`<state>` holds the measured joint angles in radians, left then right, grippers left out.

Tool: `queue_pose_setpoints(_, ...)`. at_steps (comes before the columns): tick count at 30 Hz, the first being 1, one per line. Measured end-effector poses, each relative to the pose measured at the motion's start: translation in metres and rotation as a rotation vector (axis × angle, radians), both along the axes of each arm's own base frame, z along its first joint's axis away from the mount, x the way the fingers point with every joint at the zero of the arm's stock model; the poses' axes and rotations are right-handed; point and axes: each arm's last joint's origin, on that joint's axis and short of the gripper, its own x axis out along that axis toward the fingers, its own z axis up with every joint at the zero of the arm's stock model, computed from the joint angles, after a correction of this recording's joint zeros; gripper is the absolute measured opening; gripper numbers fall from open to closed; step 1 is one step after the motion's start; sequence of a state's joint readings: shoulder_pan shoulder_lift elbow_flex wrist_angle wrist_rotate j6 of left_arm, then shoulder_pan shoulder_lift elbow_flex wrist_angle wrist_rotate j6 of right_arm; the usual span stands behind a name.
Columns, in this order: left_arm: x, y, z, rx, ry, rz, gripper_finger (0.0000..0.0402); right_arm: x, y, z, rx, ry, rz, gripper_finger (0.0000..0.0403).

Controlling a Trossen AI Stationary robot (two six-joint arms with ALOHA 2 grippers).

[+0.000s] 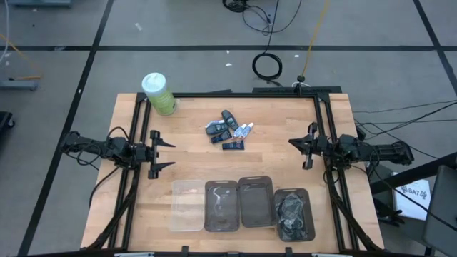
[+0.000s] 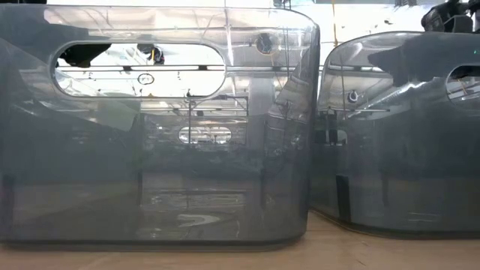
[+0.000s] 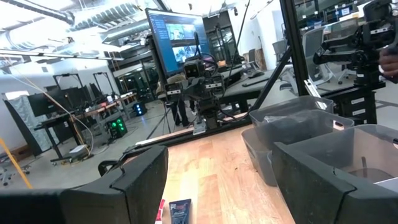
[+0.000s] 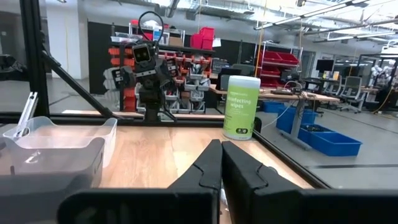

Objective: Pick & Place Travel size toiletries
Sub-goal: Put the top left black deodorant into the transparent bin

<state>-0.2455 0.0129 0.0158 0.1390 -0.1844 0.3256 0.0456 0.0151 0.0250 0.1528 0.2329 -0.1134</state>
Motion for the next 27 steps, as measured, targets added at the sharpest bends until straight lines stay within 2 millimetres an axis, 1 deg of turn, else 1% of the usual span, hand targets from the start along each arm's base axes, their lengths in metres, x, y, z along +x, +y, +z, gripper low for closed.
queue_pose_setpoints(3, 0.000, 0.000, 0.001, -0.003, -0.011, 0.000, 0.0283, 0.000, 0.000, 0.000, -0.001, 0.000, 0.000, 0.0000)
queue_pose_setpoints(11, -0.003, 0.001, 0.012, -0.039, -0.127, -0.003, 0.0283, 0.000, 0.000, 0.000, -0.003, 0.002, -0.001, 0.0003)
queue_pose_setpoints(13, -0.003, 0.001, 0.015, -0.119, -0.151, -0.019, 0.0283, 0.000, 0.000, 0.000, -0.003, 0.002, -0.001, 0.0004)
queue_pose_setpoints(17, -0.004, 0.001, 0.016, -0.408, -0.150, -0.075, 0.0283, 0.000, 0.000, 0.000, -0.003, 0.002, -0.001, 0.0004)
queue_pose_setpoints(19, -0.004, 0.003, 0.017, -0.519, -0.161, -0.058, 0.0283, 0.000, 0.000, 0.000, -0.003, 0.002, -0.001, 0.0004)
queue_pose_setpoints(21, -0.004, 0.003, 0.016, -0.574, -0.157, -0.037, 0.0283, 0.000, 0.000, 0.000, -0.003, 0.002, -0.001, 0.0003)
queue_pose_setpoints(24, -0.004, 0.004, 0.017, -0.601, -0.166, -0.028, 0.0283, 0.000, 0.000, 0.000, -0.003, 0.002, -0.001, 0.0002)
queue_pose_setpoints(27, -0.004, 0.005, 0.016, -0.641, -0.165, 0.020, 0.0283, 0.000, 0.000, 0.000, -0.003, 0.001, -0.001, 0.0002)
